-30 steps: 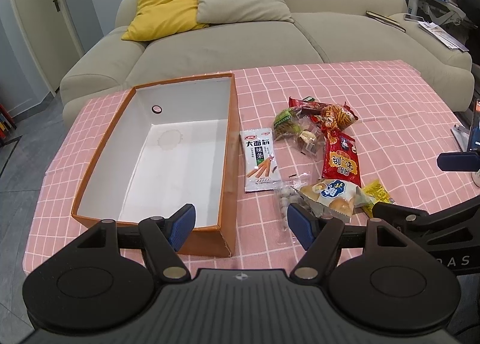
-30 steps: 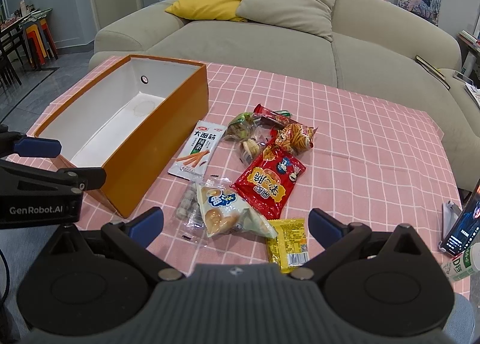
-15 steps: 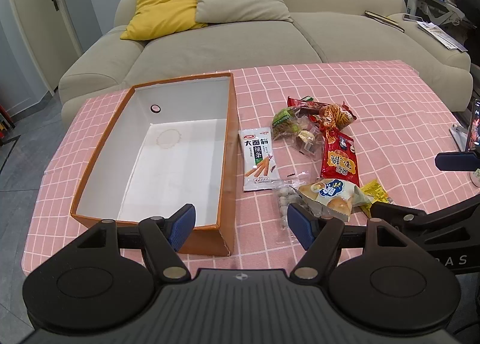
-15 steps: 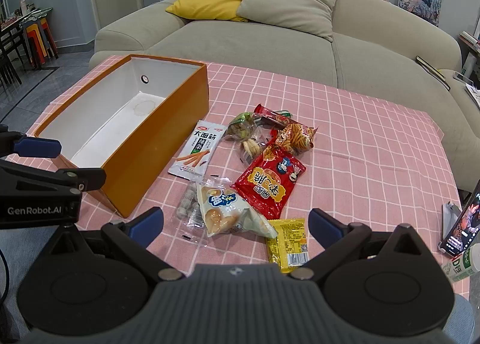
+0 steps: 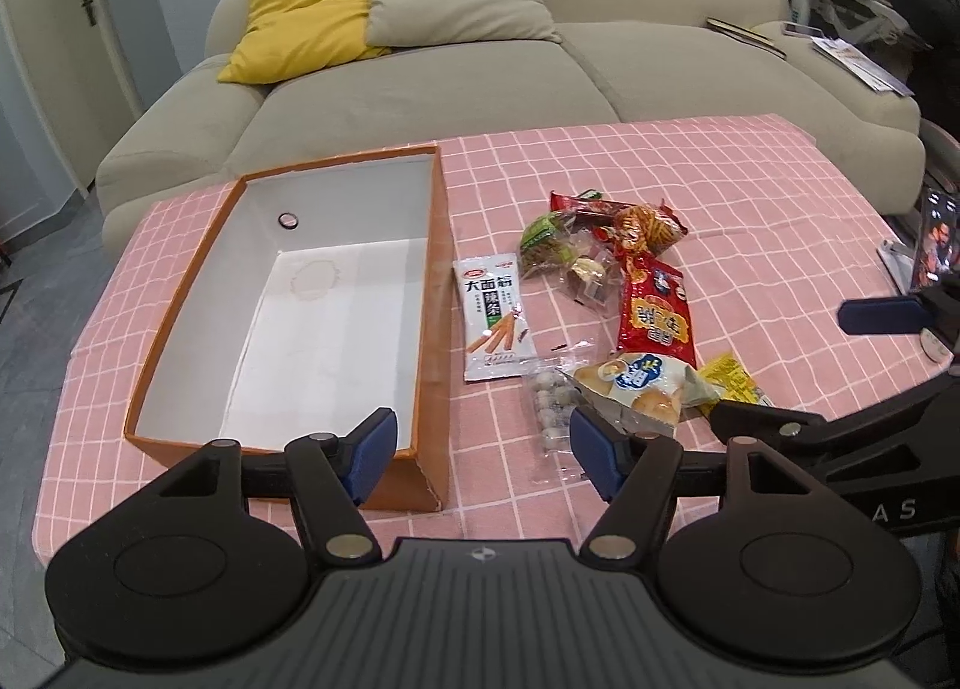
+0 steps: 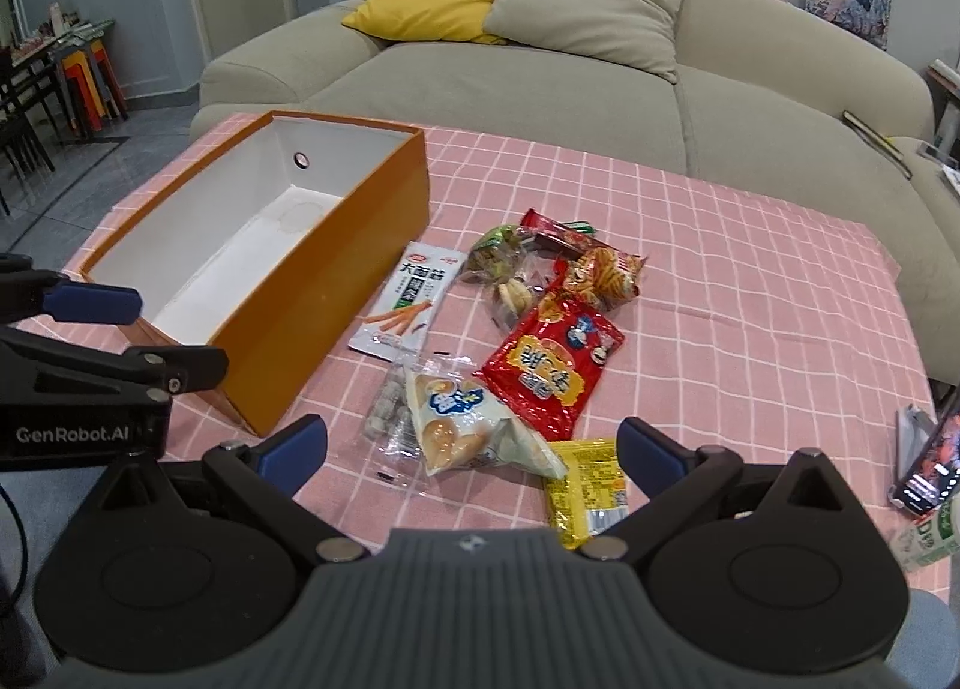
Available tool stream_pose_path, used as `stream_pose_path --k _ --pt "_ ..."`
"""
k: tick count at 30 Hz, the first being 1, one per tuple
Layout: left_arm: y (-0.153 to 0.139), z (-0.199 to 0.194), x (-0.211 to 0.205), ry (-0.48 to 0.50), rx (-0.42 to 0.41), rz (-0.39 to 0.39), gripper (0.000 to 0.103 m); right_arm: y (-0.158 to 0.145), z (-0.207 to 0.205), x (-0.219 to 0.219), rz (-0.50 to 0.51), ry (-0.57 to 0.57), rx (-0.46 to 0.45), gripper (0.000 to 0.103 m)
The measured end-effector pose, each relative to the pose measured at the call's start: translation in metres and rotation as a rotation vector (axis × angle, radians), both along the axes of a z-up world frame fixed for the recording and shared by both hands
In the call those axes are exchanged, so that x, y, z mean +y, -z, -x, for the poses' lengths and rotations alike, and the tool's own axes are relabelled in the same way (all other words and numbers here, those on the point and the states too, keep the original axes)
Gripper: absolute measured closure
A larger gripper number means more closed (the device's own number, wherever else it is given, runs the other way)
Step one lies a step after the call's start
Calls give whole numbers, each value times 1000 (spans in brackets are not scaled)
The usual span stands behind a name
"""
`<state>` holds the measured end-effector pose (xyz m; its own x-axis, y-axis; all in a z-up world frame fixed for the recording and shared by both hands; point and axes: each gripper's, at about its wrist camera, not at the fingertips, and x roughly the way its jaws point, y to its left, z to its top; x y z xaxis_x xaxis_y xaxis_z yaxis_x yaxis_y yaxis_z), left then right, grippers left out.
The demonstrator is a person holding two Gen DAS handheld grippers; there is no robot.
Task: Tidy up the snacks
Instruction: 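Reach the left tool to the white-blue bread bag while the right tool reaches the yellow packet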
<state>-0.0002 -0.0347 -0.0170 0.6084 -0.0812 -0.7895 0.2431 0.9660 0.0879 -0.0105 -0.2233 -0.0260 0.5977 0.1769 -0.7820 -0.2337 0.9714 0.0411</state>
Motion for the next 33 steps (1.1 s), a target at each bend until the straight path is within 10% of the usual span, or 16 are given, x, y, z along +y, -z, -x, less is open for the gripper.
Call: stream_pose_path --k 12,24,33 --pt "4 -5 -16 133 57 115 37 17 -3 -25 -77 -50 34 19" --pt "39 -30 -60 224 138 167 20 77 -29 -60 -18 7 164 40" --pt "79 -69 -64 94 263 246 20 111 -54 -63 29 -29 227 40"
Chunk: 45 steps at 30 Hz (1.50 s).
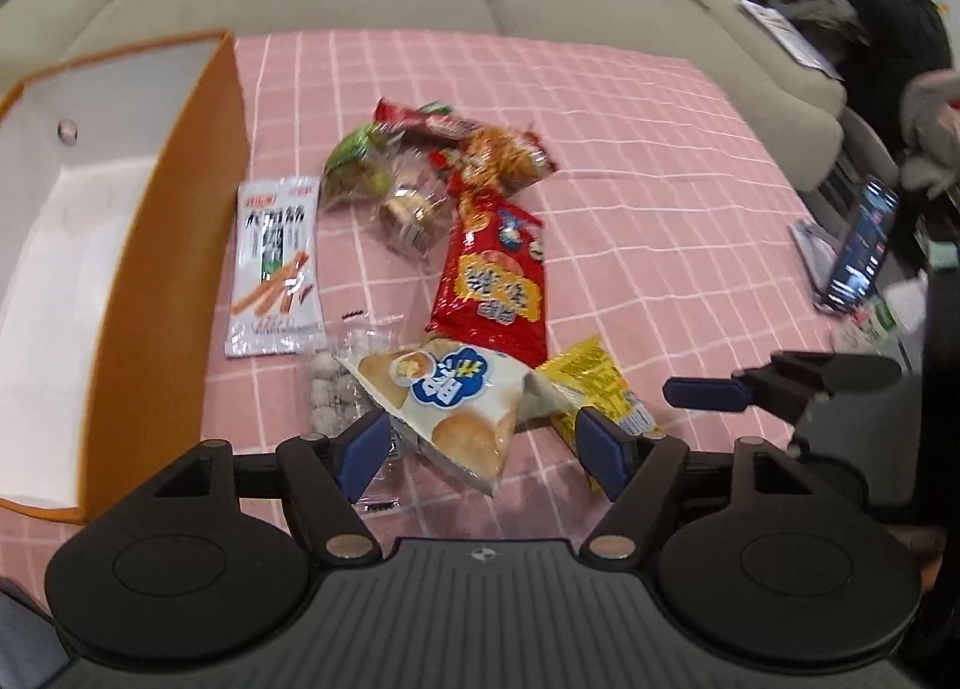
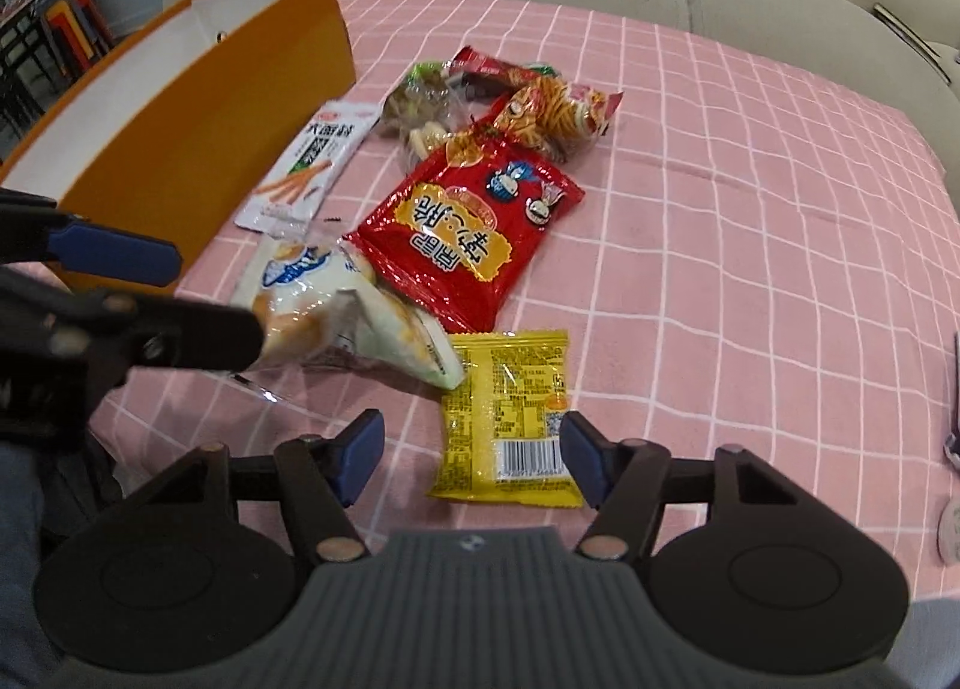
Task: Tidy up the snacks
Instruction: 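Reach the left tool to the white-blue bread bag while the right tool reaches the yellow packet, then close the left tool on the bread bag while the right tool grasps the yellow packet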
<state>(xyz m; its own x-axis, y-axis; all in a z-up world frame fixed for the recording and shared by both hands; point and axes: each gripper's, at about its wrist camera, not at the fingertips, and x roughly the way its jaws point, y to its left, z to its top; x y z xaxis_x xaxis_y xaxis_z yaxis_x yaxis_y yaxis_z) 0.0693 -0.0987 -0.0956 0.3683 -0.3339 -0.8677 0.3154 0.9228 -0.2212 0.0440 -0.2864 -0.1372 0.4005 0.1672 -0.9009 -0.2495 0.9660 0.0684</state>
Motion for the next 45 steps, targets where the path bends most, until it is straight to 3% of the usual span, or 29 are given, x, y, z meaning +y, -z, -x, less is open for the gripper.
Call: stream_pose_path --k 5,15,20,21,26,27,28,36,38,40,41,42,45 --pt "16 -12 -4 -33 51 -26 21 13 -13 3 20 -19 43 40" --pt "30 -19 -8 -69 84 -36 46 27 -23 9 12 -40 80 45" --pt "30 -19 -9 -87 81 -44 58 26 -23 11 37 -51 60 63" --pt "30 -19 -9 -84 81 -47 61 26 -23 11 45 -49 54 73" --pt "30 -16 -11 -79 79 -66 71 24 -21 12 23 -59 53 88" --pt "30 -15 -10 -79 81 -67 72 23 -21 12 18 -64 52 101" --pt "29 -15 -10 -78 81 -67 73 23 -20 13 11 -66 59 103" --pt "17 -7 2 -94 58 -62 78 17 -14 4 -57 -62 39 103" --pt "12 -3 6 -89 47 -63 85 14 -11 -3 -76 -51 20 98" --pt "8 0 9 -87 40 -61 86 13 -10 -9 -81 -41 3 60" --pt "6 1 11 -88 38 -62 86 13 -9 -11 -78 -32 -10 52" --pt "6 2 12 -88 36 -66 87 14 -9 -13 -73 -24 -19 46" --pt "5 4 16 -91 32 -60 87 20 -12 -14 -75 -26 -8 46"
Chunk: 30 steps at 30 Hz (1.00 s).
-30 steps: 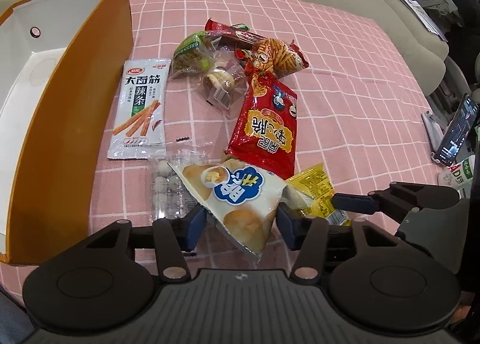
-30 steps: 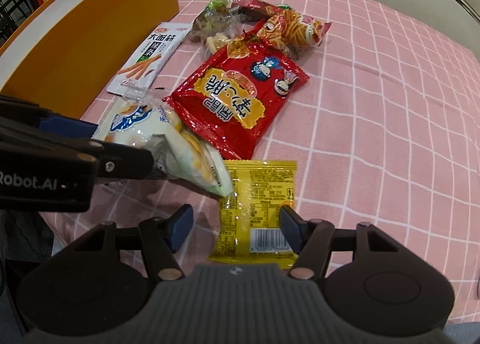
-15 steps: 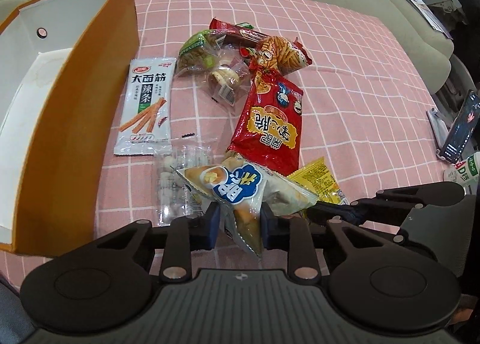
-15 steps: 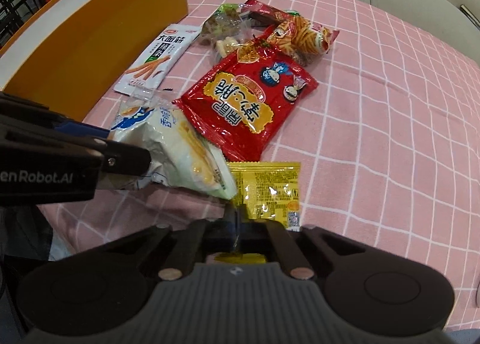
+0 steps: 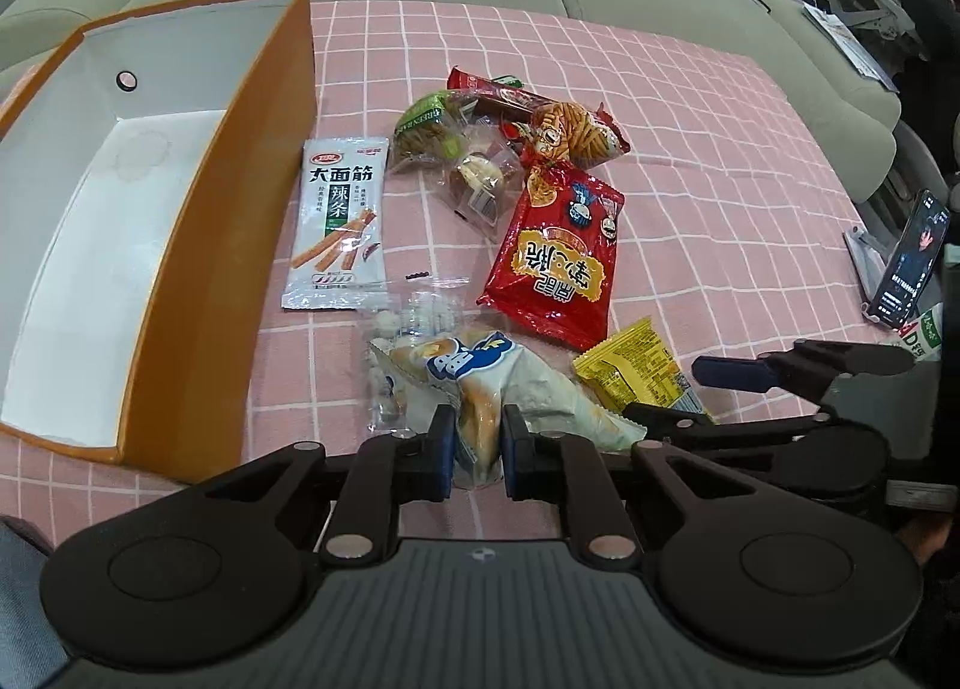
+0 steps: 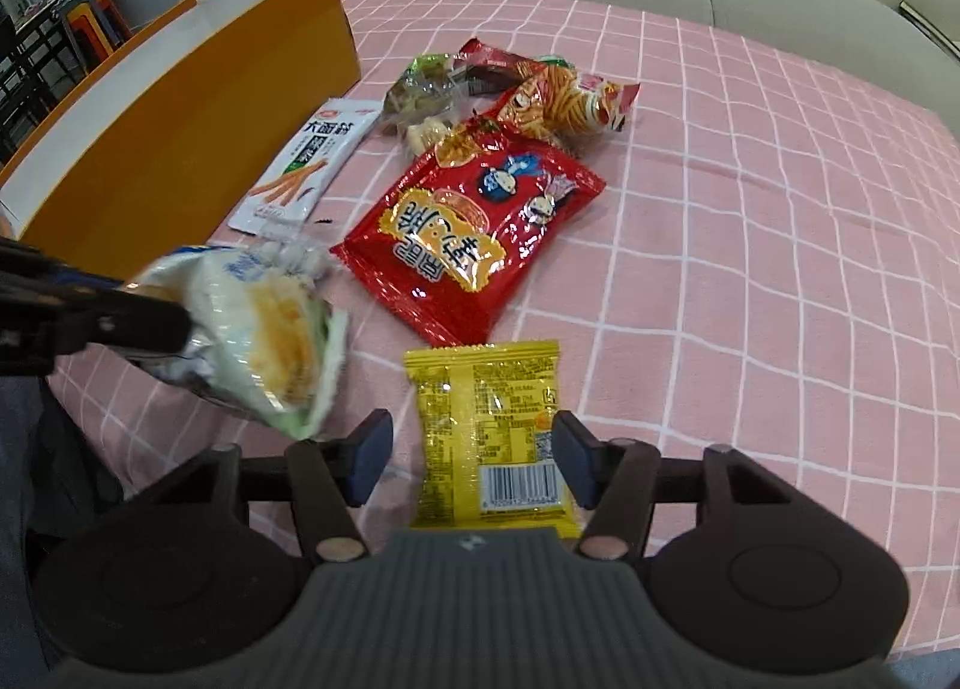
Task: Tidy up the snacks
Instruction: 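Close the left tool on the bread bag while the right tool grasps the yellow packet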
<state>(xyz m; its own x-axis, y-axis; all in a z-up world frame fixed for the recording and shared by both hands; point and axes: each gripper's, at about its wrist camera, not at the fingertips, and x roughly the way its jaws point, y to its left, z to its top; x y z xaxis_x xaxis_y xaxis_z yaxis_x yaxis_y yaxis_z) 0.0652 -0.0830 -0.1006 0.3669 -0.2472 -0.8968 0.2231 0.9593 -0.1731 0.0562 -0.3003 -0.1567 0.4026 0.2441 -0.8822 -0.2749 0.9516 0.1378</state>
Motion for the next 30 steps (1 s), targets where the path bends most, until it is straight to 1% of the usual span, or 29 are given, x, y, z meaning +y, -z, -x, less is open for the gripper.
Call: stream_pose_path --k 4,7,8,9,10,11,12,14,15,17,21,22,23,24,25,26,30 --pt "-3 1 5 -9 -9 9 87 9 -5 7 30 -14 15 46" --pt "-6 3 9 -15 -17 14 87 11 -6 11 59 -25 0 46" --pt "-7 3 10 -16 -19 16 87 11 -6 12 70 -26 -5 49" --pt "-8 4 11 -17 -21 17 87 10 -6 14 86 -29 -12 60" --pt "-10 4 11 -19 -22 19 87 10 -7 16 97 -36 -14 62" --pt "-11 5 11 -20 -24 20 87 9 -7 16 91 -41 -13 69" --pt "-12 6 12 -20 -26 21 87 8 -7 16 73 -48 -5 89" --pt "-15 7 12 -18 -33 22 87 8 -6 20 79 -54 -8 99" --pt "-17 7 12 -18 -37 23 87 8 -6 22 77 -57 -4 103" --pt "-20 9 14 -19 -47 24 87 8 -5 24 78 -54 -6 103" --pt "-24 12 18 -19 -56 25 87 4 -1 22 32 -68 -19 103" --pt "-24 13 18 -20 -56 24 87 2 -1 20 20 -67 -28 95" --pt "-24 13 19 -22 -56 22 87 0 1 17 15 -63 -32 82" --pt "-24 13 20 -24 -56 21 87 -1 1 14 20 -53 -39 47" --pt "-24 14 21 -26 -59 22 87 -2 3 9 23 -44 -57 26" --pt "-26 14 22 -29 -63 23 87 -2 3 5 20 -42 -66 25" --pt "-31 15 27 -37 -77 33 87 4 -2 -3 18 -32 -46 25"
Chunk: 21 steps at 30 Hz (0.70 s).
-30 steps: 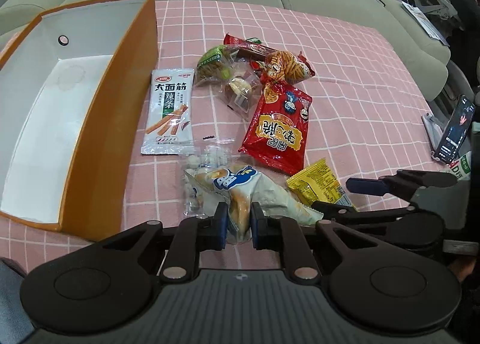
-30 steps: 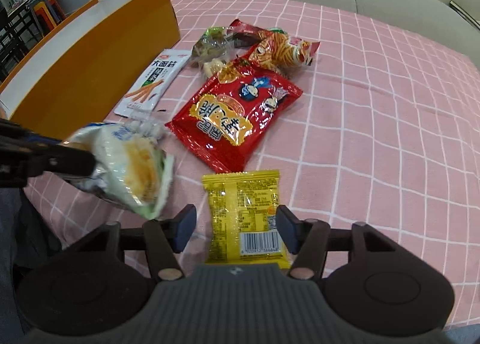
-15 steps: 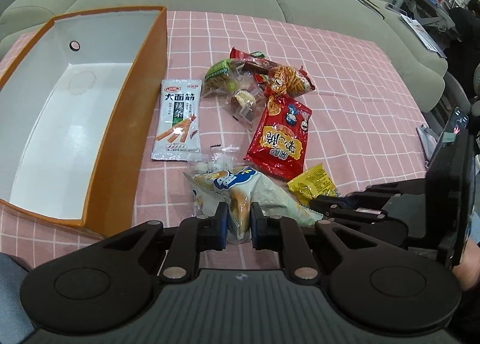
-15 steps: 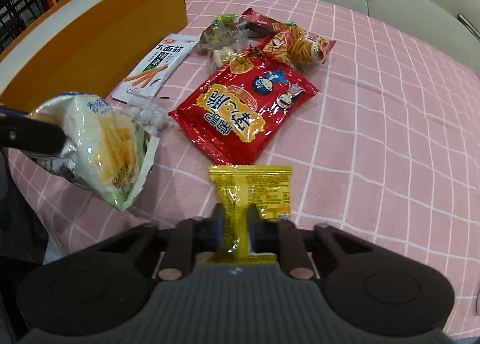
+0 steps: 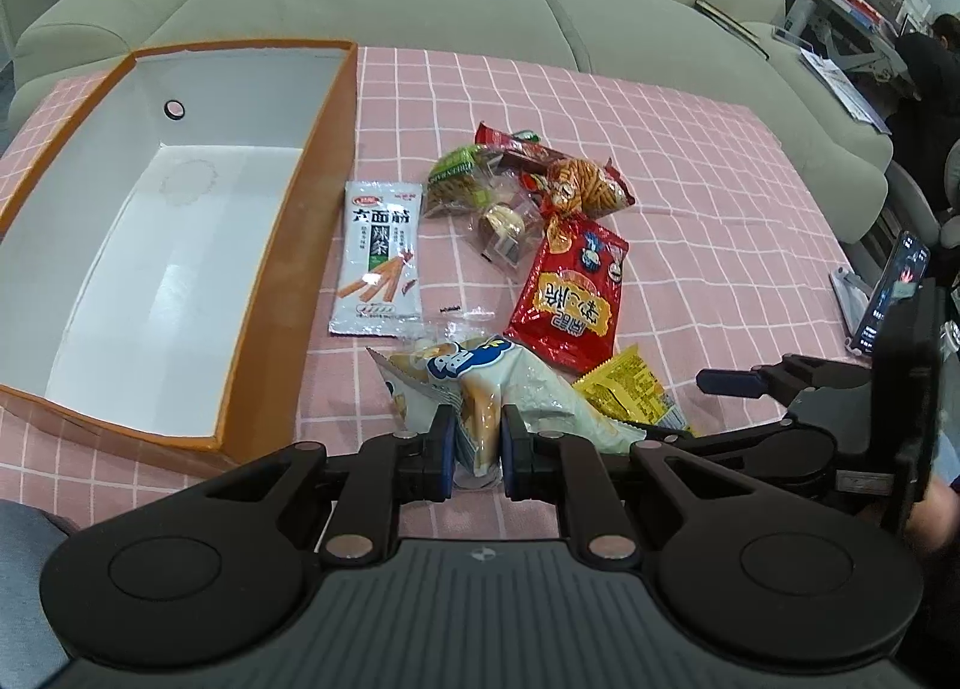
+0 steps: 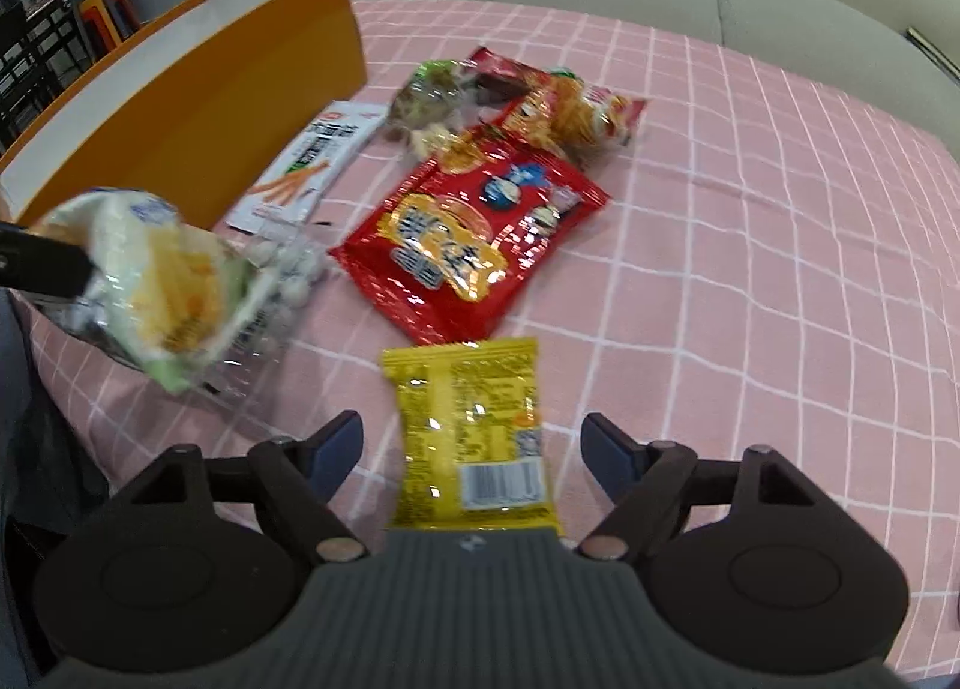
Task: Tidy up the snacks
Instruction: 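Close the left tool on the bread bag while the right tool grasps the yellow packet, then carry both packets over the orange box and open both tools to drop them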
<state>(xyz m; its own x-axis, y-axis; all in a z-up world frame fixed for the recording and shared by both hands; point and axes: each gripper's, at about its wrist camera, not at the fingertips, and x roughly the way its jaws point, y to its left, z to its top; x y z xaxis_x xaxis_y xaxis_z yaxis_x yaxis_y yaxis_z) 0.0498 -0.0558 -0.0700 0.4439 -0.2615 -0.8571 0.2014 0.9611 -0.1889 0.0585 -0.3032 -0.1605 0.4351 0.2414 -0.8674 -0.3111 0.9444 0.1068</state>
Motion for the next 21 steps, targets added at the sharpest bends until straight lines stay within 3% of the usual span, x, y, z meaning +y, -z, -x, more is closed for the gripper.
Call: stream_pose_path --k 3,9,15,21 --pt "-3 0 4 -5 -5 8 87 9 -5 7 38 -22 7 27" --pt "-11 0 10 -5 -20 30 87 18 -6 20 97 -56 19 53" --pt "-23 0 16 -1 -49 48 87 6 -6 25 69 -50 36 54" --pt "-40 1 26 -12 -90 53 87 -42 -2 46 28 -78 -37 54"
